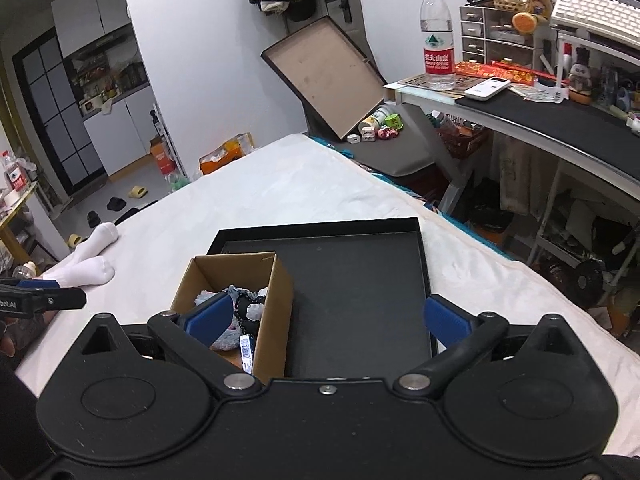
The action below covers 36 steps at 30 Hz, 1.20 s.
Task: Organize soft objects
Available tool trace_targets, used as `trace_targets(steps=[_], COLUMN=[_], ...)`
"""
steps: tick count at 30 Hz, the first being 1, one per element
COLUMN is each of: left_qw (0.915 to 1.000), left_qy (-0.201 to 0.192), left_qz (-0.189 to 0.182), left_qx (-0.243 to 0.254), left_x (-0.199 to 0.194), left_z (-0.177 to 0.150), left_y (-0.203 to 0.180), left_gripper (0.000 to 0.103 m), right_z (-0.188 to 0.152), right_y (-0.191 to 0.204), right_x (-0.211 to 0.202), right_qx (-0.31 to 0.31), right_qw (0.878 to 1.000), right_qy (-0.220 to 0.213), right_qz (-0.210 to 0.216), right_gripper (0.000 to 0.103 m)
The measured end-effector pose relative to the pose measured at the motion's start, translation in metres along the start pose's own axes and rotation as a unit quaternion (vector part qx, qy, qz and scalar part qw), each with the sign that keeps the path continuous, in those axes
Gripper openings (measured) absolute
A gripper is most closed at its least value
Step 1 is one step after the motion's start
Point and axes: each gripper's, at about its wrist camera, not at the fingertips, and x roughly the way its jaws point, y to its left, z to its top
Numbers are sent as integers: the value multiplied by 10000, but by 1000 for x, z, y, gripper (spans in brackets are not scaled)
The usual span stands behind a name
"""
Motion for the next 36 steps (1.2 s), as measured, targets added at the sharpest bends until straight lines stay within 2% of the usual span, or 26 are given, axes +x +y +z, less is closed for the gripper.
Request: trace_targets(steps=[15, 18, 26, 29, 36], left_qw=[9987, 9985, 9978, 9980, 9983], left_qy=[-279, -304, -307, -245, -215], left_qz=[407, 447, 536, 539, 512], left_qx=[-86, -29, -248, -237, -200], left_x=[-47, -50, -49, -48, -45], left_z=[-9, -14, -25, -30, -37], left_y=[-29, -36, -30, -27, -24], left_gripper=[103, 103, 103, 103, 103], right_z=[-5, -6, -22, -26, -33], right_y=[0, 1, 7, 8, 6], right_x=[-42, -45, -51, -49, -47], right_qx=[52, 80, -10, 25, 59], right_qw=[9999, 9999, 9999, 9999, 9997], right_qy=[-100, -36, 96, 125, 212], right_qz=[98, 54, 81, -40, 84], right_gripper=[103, 103, 103, 103, 103])
